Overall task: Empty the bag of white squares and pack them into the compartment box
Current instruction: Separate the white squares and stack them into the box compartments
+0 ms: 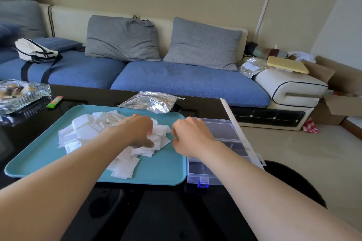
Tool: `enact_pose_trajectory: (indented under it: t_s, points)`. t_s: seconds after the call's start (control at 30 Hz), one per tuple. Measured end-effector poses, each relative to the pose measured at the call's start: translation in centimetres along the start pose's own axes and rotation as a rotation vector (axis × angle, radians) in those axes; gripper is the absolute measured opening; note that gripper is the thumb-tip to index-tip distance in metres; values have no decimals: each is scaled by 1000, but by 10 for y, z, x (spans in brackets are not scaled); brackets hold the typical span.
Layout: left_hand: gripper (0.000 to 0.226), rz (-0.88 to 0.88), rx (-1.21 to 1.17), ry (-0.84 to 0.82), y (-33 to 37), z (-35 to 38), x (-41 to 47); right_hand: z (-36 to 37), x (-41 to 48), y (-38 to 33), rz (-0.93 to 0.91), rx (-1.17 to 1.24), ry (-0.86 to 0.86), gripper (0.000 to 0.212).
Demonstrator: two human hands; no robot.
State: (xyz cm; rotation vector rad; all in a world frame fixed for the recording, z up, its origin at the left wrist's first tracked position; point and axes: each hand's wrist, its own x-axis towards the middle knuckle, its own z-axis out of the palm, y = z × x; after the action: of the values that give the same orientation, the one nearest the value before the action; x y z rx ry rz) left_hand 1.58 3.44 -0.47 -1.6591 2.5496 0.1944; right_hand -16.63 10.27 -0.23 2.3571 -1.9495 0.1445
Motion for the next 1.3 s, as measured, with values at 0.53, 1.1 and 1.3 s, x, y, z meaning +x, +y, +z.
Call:
enact_pose_trajectory:
  t_s: [0.53, 1.1, 1.3]
  points:
    - [35, 48, -51, -89, -18, -1, 0, 25, 36, -34, -3, 138, -100, 40]
    - [22, 92, 28, 17, -13, -6, -6, 5, 35, -1, 256, 631, 66, 29]
    - [24, 110, 59, 79, -8, -17, -11, 2, 33, 10, 290, 792, 86, 19]
